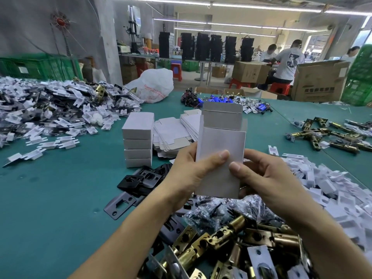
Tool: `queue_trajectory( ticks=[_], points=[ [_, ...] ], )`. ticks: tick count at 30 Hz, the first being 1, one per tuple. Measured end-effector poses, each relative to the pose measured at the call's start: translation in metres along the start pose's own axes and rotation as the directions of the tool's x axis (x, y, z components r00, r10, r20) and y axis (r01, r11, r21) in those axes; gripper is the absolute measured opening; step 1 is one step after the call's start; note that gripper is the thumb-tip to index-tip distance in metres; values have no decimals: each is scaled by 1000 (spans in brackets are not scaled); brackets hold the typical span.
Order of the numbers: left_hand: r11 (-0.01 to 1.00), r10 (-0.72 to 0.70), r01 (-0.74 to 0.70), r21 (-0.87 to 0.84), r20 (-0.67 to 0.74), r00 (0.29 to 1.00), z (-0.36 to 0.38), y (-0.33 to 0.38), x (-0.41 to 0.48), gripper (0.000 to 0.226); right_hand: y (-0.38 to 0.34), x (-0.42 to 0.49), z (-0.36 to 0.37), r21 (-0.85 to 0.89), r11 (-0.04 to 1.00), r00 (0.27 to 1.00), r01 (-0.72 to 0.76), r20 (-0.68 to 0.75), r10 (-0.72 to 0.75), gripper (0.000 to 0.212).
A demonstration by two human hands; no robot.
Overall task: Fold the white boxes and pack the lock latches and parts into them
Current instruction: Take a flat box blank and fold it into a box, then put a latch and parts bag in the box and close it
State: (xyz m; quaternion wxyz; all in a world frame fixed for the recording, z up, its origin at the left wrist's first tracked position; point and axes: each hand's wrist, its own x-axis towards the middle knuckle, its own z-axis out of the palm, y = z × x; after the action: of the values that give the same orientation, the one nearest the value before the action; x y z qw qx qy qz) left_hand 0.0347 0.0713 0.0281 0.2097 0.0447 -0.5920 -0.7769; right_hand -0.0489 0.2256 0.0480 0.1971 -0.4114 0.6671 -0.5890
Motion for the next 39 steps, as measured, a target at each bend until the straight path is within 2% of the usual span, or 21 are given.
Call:
queue_trajectory(
  ticks=[2, 4, 6, 8, 10, 11, 12, 14, 18, 20, 23, 29, 32, 34, 37, 39],
  points=[
    [998, 14, -14, 62, 14, 1000, -2, -2, 0, 23, 0, 0, 0, -55, 998, 1000, 11, -10, -12, 30],
    [995, 2, -11, 104, 88, 996, -6, -2, -1, 29, 1, 0, -1, -88, 996, 1000, 7, -24, -9, 31],
    [993, -35, 16, 113, 176, 984, -12, -2, -1, 40, 1, 0, -2, -109, 994, 1000, -26, -20, 24, 35],
    [988, -61, 31, 151, 193, 979, -18, -5, 1, 46, 1, 0, -2, -153, 985, 995, -83, 37, 90, 40],
    [981, -64, 39, 188, 129, 990, -23, -9, 2, 47, 0, -1, -2, -255, 954, 980, -155, 83, 182, 51],
    [980, -64, 48, 195, 74, 995, -25, -11, 4, 47, 0, -2, -3, -380, 910, 974, -164, 86, 211, 59],
    [978, -63, 61, 198, 7, 998, -26, -13, 5, 50, -2, -4, -4, -536, 831, 968, -149, 91, 232, 65],
    [980, -54, 79, 180, -140, 989, -29, -16, 9, 57, -5, -9, -5, -746, 661, 949, -79, 147, 279, 61],
    [991, -33, 78, 106, -374, 927, -32, -21, 16, 46, -15, -18, 10, -828, 559, 871, 51, 311, 380, 56],
    [996, -46, 72, 50, -412, 910, -32, -21, 17, 42, -18, -20, 21, -853, 515, 853, 87, 330, 404, 59],
    [996, -89, 75, -52, -380, 921, -33, -19, 17, 40, -20, -22, 29, -889, 447, 854, 102, 308, 419, 57],
    [997, -74, 57, -61, -340, 937, -32, -18, 17, 42, -14, -23, 32, -878, 451, 853, 159, 352, 384, 43],
    [999, -42, 51, 19, -317, 947, -34, -21, 17, 46, -10, -20, 29, -851, 484, 863, 205, 390, 320, 31],
    [991, -7, 44, 123, -287, 958, -37, -27, 18, 40, -10, -17, 23, -848, 504, 913, 164, 324, 247, 23],
    [971, -37, 85, 224, -212, 976, -40, -33, 15, 44, -8, -12, 4, -860, 507, 985, 60, 134, 111, 14],
    [953, -87, 121, 277, -131, 988, -43, -36, 14, 56, -6, -9, -9, -809, 588, 999, -7, 15, 33, 12]
  ],
)
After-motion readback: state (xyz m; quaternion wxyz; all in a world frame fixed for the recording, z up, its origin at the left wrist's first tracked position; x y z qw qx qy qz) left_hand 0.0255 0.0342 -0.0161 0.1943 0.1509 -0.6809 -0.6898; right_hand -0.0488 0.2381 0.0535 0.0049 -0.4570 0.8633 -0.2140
